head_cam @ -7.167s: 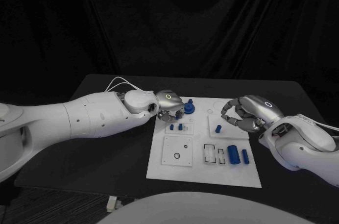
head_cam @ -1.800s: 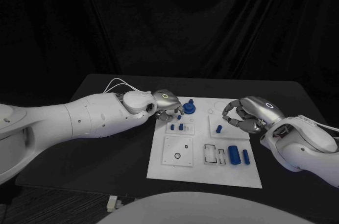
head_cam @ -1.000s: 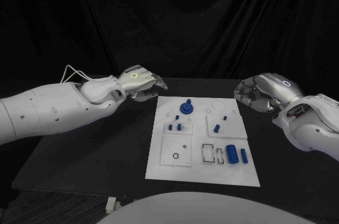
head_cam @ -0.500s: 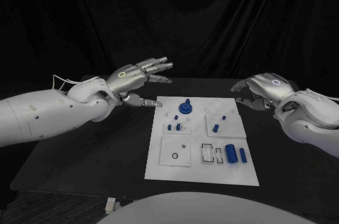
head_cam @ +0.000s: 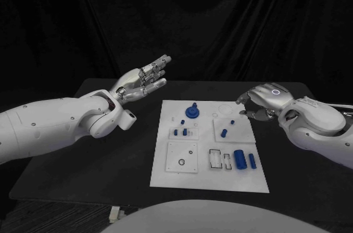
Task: Assemble the parts on the task board
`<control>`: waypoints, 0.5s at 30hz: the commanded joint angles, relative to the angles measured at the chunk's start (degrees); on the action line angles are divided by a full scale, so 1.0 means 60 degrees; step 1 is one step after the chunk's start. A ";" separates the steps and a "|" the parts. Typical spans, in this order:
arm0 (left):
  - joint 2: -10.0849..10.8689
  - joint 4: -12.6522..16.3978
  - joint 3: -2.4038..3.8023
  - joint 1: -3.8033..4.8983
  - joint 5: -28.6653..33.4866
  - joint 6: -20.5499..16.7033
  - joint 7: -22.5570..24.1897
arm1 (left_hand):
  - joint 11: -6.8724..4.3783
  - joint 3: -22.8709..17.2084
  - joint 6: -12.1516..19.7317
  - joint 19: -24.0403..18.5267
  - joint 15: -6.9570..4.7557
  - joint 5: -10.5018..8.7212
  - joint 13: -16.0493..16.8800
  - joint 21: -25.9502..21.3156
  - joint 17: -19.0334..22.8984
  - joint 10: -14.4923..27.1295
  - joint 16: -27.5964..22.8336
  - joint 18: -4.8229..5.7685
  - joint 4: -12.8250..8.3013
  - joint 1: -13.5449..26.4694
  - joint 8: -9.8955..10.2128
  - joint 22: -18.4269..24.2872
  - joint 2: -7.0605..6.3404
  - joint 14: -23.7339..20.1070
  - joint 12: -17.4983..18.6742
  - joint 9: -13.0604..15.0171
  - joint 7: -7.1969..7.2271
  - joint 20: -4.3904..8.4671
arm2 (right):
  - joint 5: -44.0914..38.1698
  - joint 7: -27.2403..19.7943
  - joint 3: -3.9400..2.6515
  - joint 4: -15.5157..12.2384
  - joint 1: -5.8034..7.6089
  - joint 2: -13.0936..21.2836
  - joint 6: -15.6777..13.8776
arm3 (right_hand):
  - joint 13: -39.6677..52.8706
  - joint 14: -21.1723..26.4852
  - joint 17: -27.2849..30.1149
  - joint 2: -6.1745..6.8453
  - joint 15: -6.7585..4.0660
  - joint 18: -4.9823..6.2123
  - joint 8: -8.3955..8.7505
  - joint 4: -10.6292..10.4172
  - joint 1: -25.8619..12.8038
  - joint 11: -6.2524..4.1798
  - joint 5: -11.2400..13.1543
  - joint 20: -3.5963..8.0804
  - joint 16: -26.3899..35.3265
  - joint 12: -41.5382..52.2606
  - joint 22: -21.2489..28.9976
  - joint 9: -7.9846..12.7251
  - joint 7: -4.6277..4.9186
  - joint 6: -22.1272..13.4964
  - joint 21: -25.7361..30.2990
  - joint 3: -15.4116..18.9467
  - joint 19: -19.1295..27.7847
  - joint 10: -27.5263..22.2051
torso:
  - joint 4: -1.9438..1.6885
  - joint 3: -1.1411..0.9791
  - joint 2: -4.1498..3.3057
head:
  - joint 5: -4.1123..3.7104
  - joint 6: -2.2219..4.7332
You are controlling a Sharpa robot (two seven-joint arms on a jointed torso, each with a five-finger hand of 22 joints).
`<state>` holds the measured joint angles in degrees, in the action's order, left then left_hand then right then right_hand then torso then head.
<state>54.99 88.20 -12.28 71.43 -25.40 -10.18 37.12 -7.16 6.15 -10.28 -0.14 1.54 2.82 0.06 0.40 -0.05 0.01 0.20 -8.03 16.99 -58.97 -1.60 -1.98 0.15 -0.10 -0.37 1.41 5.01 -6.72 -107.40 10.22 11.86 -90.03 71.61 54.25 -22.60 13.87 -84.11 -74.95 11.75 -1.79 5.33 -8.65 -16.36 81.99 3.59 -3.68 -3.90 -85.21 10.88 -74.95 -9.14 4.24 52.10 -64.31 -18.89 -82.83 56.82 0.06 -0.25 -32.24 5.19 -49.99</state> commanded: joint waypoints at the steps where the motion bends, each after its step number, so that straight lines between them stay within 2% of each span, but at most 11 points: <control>1: -0.0003 0.0131 0.0009 -0.0114 0.3416 0.1568 0.1093 | -0.0001 -0.0004 0.0091 0.0014 0.0009 -0.0022 -0.0009 -0.0036 0.0008 -0.0002 -0.0034 -0.0125 -0.0021 -0.0008 0.0055 0.0021 0.0124 0.0016 0.0061 -0.0012 0.0002 0.0065 | -0.0200 -0.0135 -0.0007 0.0074 -0.0062 -0.0058 0.0323 | -0.0036 -0.0813 -0.1815 -0.0025 -0.0067 -0.0140 0.0088 0.0072 0.0125 0.0016 -0.0117 -0.0006 -0.0039 0.0066 -0.1536 0.0022 0.0004 0.0073 -0.0060 -0.0050 -0.0083 0.0087 | 0.0008 -0.0012 0.0010 | -0.0020 -0.0001; 2: -0.0005 0.0149 0.0009 -0.0149 0.3538 0.1624 0.1099 | -0.0001 -0.0004 0.0091 0.0014 0.0009 -0.0022 -0.0009 -0.0036 0.0008 -0.0002 -0.0034 -0.0125 -0.0021 -0.0008 0.0055 0.0021 0.0124 0.0016 0.0061 -0.0012 0.0002 0.0065 | -0.0200 -0.0150 -0.0007 0.0089 -0.0075 -0.0076 0.0340 | -0.0045 -0.0815 -0.1825 -0.0025 -0.0068 -0.0143 0.0095 0.0075 0.0141 0.0015 -0.0153 -0.0005 -0.0051 0.0066 -0.1541 0.0026 0.0003 0.0075 -0.0085 -0.0061 -0.0087 0.0091 | 0.0004 -0.0011 0.0006 | -0.0024 -0.0001; 6: -0.0003 0.0179 0.0009 -0.0301 0.3866 0.1704 0.1118 | 0.0082 0.0000 0.0102 0.0016 0.0167 0.0023 -0.0009 -0.0033 0.0008 -0.0002 -0.0034 -0.0089 -0.0040 -0.0410 0.0048 0.0003 0.0395 0.0016 0.0061 -0.0008 -0.0012 -0.0062 | -0.0201 -0.0210 -0.0007 0.0154 -0.0127 -0.0155 0.0412 | -0.0109 -0.0810 -0.1814 -0.0011 -0.0073 -0.0142 0.0140 0.0092 0.0235 0.0006 -0.0355 -0.0001 -0.0050 0.0056 -0.1539 0.0045 0.0024 0.0090 -0.0115 -0.0141 -0.0076 0.0104 | 0.0006 -0.0010 -0.0006 | -0.0044 -0.0001; 7: -0.0001 0.0176 0.0009 -0.0333 0.3903 0.1688 0.1113 | 0.0089 0.0011 0.0061 0.0017 0.0202 0.0163 -0.0009 -0.0028 0.0008 -0.0002 -0.0034 -0.0101 -0.0045 -0.0562 0.0043 -0.0029 0.0477 0.0016 0.0061 -0.0004 -0.0033 -0.0119 | -0.0201 -0.0224 -0.0007 0.0172 -0.0141 -0.0178 0.0424 | -0.0115 -0.0808 -0.1806 -0.0010 -0.0073 -0.0141 0.0143 0.0093 0.0243 0.0005 -0.0376 -0.0001 -0.0043 0.0054 -0.1538 0.0047 0.0027 0.0091 -0.0112 -0.0149 -0.0073 0.0105 | 0.0001 -0.0010 -0.0002 | -0.0054 -0.0001; 8: 0.0001 0.0169 0.0009 -0.0357 0.3923 0.1675 0.1107 | 0.0155 0.0158 -0.0041 0.0023 0.0264 0.0707 -0.0009 -0.0022 0.0008 -0.0002 -0.0034 -0.0185 -0.0006 -0.1037 0.0040 -0.0069 0.0698 0.0016 0.0061 0.0002 -0.0092 -0.0278 | -0.0201 -0.0235 -0.0007 0.0188 -0.0154 -0.0196 0.0433 | -0.0130 -0.0807 -0.1805 -0.0009 -0.0074 -0.0145 0.0153 0.0092 0.0257 0.0005 -0.0426 -0.0001 -0.0044 0.0051 -0.1543 0.0051 0.0032 0.0095 -0.0139 -0.0169 -0.0076 0.0108 | 0.0001 -0.0010 -0.0002 | -0.0053 -0.0001; 10: 0.0007 0.0151 0.0009 -0.0404 0.3946 0.1664 0.1090 | 0.0186 0.0230 -0.0053 0.0026 0.0316 0.0889 -0.0009 -0.0018 0.0008 -0.0002 -0.0034 -0.0217 -0.0049 -0.1268 0.0038 -0.0096 0.0773 0.0016 0.0061 0.0002 -0.0143 -0.0367 | -0.0201 -0.0257 -0.0007 0.0225 -0.0184 -0.0233 0.0446 | -0.0148 -0.0805 -0.1801 -0.0009 -0.0073 -0.0143 0.0166 0.0081 0.0259 0.0007 -0.0494 0.0000 -0.0042 0.0049 -0.1540 0.0057 0.0037 0.0097 -0.0138 -0.0191 -0.0069 0.0117 | 0.0008 -0.0009 0.0002 | -0.0046 -0.0001; 11: 0.0016 0.0139 0.0009 -0.0446 0.3960 0.1671 0.1085 | 0.0280 0.0394 -0.0074 0.0035 0.0465 0.1388 -0.0009 -0.0009 0.0008 -0.0002 -0.0034 -0.0294 -0.0053 -0.1782 0.0037 -0.0155 0.0935 0.0016 0.0061 0.0004 -0.0226 -0.0640 | -0.0201 -0.0278 -0.0007 0.0268 -0.0215 -0.0269 0.0450 | -0.0187 -0.0804 -0.1801 -0.0005 -0.0072 -0.0143 0.0187 0.0067 0.0268 0.0011 -0.0650 -0.0003 -0.0049 0.0048 -0.1538 0.0066 0.0038 0.0115 -0.0148 -0.0247 -0.0058 0.0145 | 0.0009 -0.0010 0.0003 | -0.0055 -0.0001; 13: 0.0032 0.0132 0.0008 -0.0495 0.3967 0.1688 0.1094 | 0.0310 0.0487 -0.0073 0.0039 0.0513 0.1538 -0.0009 -0.0005 0.0008 -0.0002 -0.0034 -0.0324 -0.0056 -0.1971 0.0037 -0.0170 0.0989 0.0016 0.0061 0.0003 -0.0232 -0.0735 | -0.0201 -0.0302 -0.0007 0.0329 -0.0263 -0.0314 0.0455 | -0.0236 -0.0800 -0.1789 0.0011 -0.0069 -0.0144 0.0212 0.0068 0.0297 0.0015 -0.0869 -0.0004 -0.0044 0.0039 -0.1538 0.0077 0.0039 0.0135 -0.0173 -0.0327 -0.0047 0.0167 | 0.0004 -0.0010 0.0004 | -0.0068 -0.0001; 15: 0.0047 0.0128 0.0008 -0.0533 0.3932 0.1692 0.1122 | 0.0401 0.0642 -0.0077 0.0048 0.0602 0.2126 -0.0009 -0.0001 0.0008 -0.0002 -0.0034 -0.0360 -0.0062 -0.2514 0.0038 -0.0179 0.1052 0.0016 0.0061 0.0003 -0.0205 -0.0820 | -0.0202 -0.0323 -0.0007 0.0393 -0.0320 -0.0356 0.0458 | -0.0270 -0.0798 -0.1785 0.0023 -0.0063 -0.0143 0.0230 0.0076 0.0321 0.0026 -0.0997 -0.0006 -0.0045 0.0036 -0.1537 0.0084 0.0041 0.0148 -0.0186 -0.0390 -0.0038 0.0191 | 0.0003 -0.0006 0.0003 | -0.0059 -0.0001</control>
<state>55.26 88.92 -12.29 68.35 -4.33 -1.63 38.51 -4.95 9.75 -10.75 0.16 4.93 14.77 0.06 0.40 -0.06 0.00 0.20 -9.80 16.73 -73.33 -1.61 -3.05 6.39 0.03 -0.37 1.41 3.77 -11.38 -107.91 8.88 11.84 -87.90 69.94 52.18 -20.59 12.34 -84.11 -74.94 11.81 -1.79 5.35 -7.47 -15.97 83.46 3.79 -9.33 -3.90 -85.20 10.87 -74.93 -8.69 4.43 52.71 -65.14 -20.90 -82.83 57.43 0.10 -0.30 -32.23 4.82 -49.99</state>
